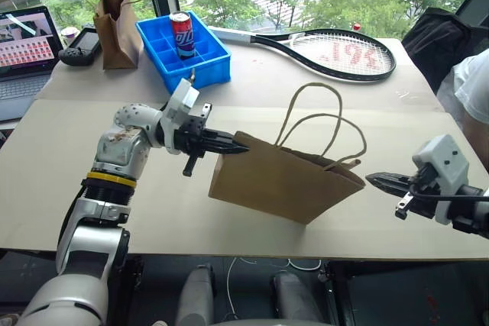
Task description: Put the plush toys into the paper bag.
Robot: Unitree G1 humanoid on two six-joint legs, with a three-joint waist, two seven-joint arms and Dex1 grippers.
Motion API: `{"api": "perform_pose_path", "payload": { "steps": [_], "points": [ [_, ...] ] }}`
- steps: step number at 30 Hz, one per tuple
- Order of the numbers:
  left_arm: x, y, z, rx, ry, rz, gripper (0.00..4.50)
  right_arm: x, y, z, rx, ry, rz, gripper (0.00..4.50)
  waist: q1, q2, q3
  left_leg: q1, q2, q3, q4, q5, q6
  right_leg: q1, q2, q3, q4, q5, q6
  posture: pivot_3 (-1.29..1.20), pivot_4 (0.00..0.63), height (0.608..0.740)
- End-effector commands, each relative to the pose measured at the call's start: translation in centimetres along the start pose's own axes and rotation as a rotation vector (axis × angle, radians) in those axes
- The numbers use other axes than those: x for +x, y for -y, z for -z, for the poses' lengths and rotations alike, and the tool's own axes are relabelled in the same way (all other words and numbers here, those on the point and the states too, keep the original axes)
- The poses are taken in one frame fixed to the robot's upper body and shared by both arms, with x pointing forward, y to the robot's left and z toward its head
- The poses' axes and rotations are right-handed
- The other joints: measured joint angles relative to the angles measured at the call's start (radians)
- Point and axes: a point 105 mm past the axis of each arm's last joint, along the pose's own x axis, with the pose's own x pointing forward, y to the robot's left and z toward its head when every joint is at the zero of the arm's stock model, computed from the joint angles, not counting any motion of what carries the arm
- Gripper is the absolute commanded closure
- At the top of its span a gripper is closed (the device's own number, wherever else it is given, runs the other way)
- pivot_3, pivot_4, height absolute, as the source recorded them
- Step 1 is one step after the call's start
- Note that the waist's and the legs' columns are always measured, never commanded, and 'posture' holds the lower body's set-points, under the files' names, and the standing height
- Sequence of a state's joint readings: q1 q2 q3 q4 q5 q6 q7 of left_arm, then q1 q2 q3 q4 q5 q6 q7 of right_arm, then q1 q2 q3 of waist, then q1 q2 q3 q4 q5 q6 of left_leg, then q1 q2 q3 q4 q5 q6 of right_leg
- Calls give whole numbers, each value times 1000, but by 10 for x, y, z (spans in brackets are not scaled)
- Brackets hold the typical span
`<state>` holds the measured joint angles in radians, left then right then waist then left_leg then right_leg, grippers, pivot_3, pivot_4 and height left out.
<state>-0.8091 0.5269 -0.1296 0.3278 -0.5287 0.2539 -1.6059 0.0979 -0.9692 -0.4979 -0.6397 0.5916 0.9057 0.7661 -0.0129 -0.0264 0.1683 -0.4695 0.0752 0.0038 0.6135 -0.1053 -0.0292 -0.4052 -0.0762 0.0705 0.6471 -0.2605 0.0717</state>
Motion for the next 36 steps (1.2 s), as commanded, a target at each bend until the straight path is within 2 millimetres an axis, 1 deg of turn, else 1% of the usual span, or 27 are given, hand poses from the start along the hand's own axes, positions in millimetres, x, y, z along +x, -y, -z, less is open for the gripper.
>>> {"api": "perform_pose_path", "payload": {
  "steps": [1,4,6,7,8,10,11,12,13,15,17,19,20,21,22,23,25,27,28,29,30,31,32,36],
  "points": [
    [-10,-6,8,16,-59,-72,4137,-8,6,-9,-46,15,29,4500,0,0,0,0,0,0,0,0,0,0,0,0,0,0,0,0,150,731],
    [-18,-6,17,-35,-95,-101,3267,-8,8,-10,-47,13,25,4500,-1,0,0,0,0,0,0,0,0,0,0,0,0,0,0,0,150,731],
    [-20,-4,18,-51,-103,-106,2502,-8,8,-9,-43,14,19,4500,0,0,0,0,0,0,0,0,0,0,0,0,0,0,0,0,150,731],
    [-23,-3,18,-57,-100,-123,2045,-8,8,-9,-38,17,13,4500,0,0,0,0,0,0,0,0,0,0,0,0,0,0,0,0,150,731],
    [-25,-1,17,-61,-99,-135,1737,-9,8,-8,-34,20,9,4500,0,0,0,0,0,0,0,0,0,0,0,0,0,0,0,0,150,731],
    [-34,5,15,-82,-94,-186,990,-9,8,-6,-15,39,3,4500,-2,0,0,0,0,0,0,0,0,0,0,0,0,0,0,0,150,731],
    [-41,9,14,-96,-89,-222,527,-9,7,-3,-7,49,-1,4500,-3,0,0,0,0,0,0,0,0,0,0,0,0,0,0,0,150,731],
    [-48,12,13,-110,-82,-259,177,-9,5,-2,-2,72,-4,4500,-3,0,0,0,0,0,0,0,0,0,0,0,0,0,0,0,150,731],
    [-56,16,11,-128,-70,-301,38,-9,6,-2,6,117,7,4500,-3,0,0,0,0,0,-1,0,0,0,0,0,0,0,0,0,150,731],
    [-66,22,10,-151,-54,-355,38,-10,6,-4,42,187,23,4500,-6,0,0,1,0,0,-1,0,0,0,0,0,0,0,1,0,150,731],
    [-76,34,10,-190,-53,-406,38,-14,9,4,59,207,54,4500,-4,0,0,2,0,0,-1,0,0,1,0,0,0,-1,1,0,150,731],
    [-89,45,8,-238,-20,-487,0,-18,10,12,94,224,83,3905,-2,0,0,3,0,0,-1,0,0,2,0,0,0,-1,1,0,150,731],
    [-97,49,11,-266,-7,-541,0,-19,8,15,108,230,84,3662,0,0,0,3,1,0,-1,0,0,2,-1,0,0,-1,0,0,150,731],
    [-103,52,14,-286,-6,-587,0,-20,6,16,115,238,85,3279,0,0,0,3,1,0,-1,0,0,2,-1,0,0,-2,-1,0,150,731],
    [-109,56,20,-305,-18,-633,0,-20,5,16,113,246,88,3020,-1,0,0,3,1,0,-1,0,0,2,-1,0,0,-3,-4,0,150,731],
    [-115,59,27,-316,-43,-682,0,-20,4,16,111,251,90,2564,-1,0,0,4,1,0,-2,0,0,2,-1,0,0,-4,-4,0,150,731],
    [-124,61,39,-319,-89,-764,0,-19,2,16,112,260,94,1904,-1,0,0,5,1,1,-2,-1,-1,2,-1,0,0,-5,-6,0,150,731],
    [-130,65,52,-361,-126,-813,0,-18,2,16,117,263,101,1295,0,0,0,6,1,1,-2,-2,-4,3,-1,0,0,-5,-6,0,150,731],
    [-132,66,56,-368,-141,-827,0,-17,1,17,118,263,103,905,0,0,0,7,1,2,-3,-5,-8,3,-1,0,0,-5,-6,0,150,731],
    [-138,65,67,-329,-229,-898,0,-17,2,18,116,262,116,635,0,0,0,7,1,2,-3,-5,-8,3,-1,0,-1,-5,-6,0,150,731],
    [-142,66,76,-297,-296,-937,0,-17,3,19,109,259,129,160,0,0,0,7,1,2,-3,-5,-8,3,-1,0,-1,-5,-6,0,150,731],
    [-143,67,81,-289,-330,-955,0,-17,4,19,99,257,141,65,0,0,-1,8,1,2,-3,-5,-8,2,-1,0,-1,-5,-6,0,150,731],
    [-143,69,83,-285,-343,-960,0,-18,7,18,83,259,166,65,0,0,0,8,1,2,-3,-5,-8,3,-2,0,-1,-5,-7,0,150,731],
    [-140,69,84,-263,-329,-953,0,-18,9,17,59,262,190,65,1,0,-1,8,1,3,-5,-5,-9,2,-2,0,-1,-5,-7,0,150,731]
  ]
}}
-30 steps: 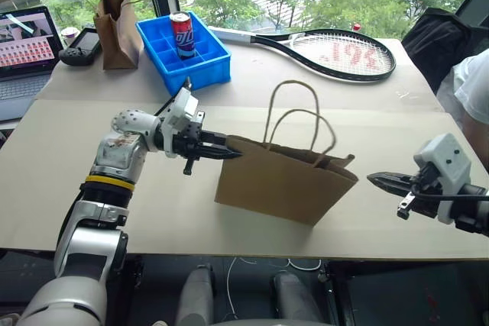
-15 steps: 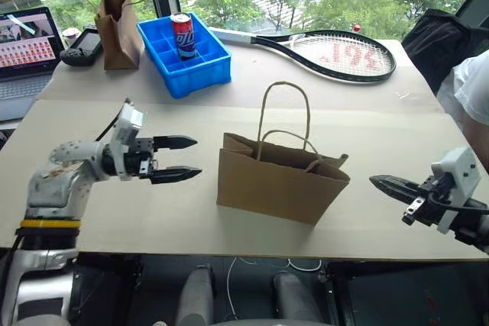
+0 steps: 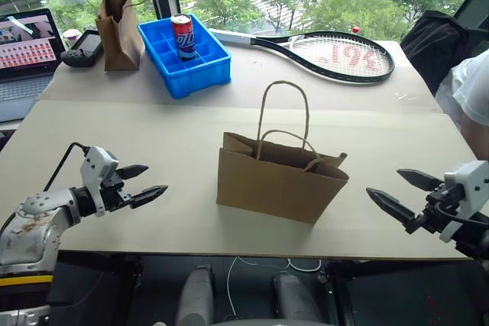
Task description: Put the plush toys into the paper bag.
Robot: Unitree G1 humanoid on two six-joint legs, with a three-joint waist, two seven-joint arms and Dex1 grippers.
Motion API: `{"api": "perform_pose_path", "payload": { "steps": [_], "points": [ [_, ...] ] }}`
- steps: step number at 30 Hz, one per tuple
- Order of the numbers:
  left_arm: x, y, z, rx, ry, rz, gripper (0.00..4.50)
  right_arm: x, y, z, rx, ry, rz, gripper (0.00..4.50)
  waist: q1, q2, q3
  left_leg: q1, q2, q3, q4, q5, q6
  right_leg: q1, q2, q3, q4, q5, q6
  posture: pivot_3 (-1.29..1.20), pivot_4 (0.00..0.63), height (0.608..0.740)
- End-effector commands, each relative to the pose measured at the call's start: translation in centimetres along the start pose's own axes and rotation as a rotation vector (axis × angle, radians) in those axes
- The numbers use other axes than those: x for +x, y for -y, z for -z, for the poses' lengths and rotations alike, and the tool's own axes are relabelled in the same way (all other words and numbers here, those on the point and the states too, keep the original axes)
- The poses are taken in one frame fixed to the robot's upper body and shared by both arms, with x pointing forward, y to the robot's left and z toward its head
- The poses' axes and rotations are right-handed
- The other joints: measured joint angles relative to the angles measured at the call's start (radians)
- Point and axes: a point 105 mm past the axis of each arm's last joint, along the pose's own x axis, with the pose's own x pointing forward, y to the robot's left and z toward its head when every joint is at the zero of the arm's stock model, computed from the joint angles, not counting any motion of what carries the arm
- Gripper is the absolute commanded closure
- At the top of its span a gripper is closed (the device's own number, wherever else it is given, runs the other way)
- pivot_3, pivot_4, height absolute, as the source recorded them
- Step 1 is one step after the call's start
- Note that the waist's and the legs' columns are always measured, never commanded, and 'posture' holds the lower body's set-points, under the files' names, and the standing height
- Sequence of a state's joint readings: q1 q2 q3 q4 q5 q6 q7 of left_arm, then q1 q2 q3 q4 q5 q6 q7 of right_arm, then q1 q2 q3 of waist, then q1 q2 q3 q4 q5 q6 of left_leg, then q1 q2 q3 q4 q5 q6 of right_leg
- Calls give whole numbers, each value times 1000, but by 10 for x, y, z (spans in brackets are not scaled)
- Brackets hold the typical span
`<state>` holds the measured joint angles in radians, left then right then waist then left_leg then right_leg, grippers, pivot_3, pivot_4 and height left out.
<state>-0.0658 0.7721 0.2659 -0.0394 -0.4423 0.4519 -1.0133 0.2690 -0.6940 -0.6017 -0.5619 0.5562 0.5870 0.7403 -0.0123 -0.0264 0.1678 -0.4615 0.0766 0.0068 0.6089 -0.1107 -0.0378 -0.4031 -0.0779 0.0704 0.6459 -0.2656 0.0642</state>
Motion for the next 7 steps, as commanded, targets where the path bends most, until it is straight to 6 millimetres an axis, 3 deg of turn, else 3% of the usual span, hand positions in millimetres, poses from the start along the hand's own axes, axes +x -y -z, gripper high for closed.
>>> {"api": "perform_pose_path", "payload": {
  "steps": [1,7],
  "points": [
    [0,1,-11,62,42,2,0,-2,-1,-12,-68,38,12,65,0,0,0,0,0,0,0,0,0,0,0,0,0,0,0,0,150,731],
    [6,2,-13,84,54,14,0,1,-8,-6,-73,17,-10,65,0,0,0,0,0,1,-1,0,0,0,0,0,0,0,0,0,150,731]
  ]
}}
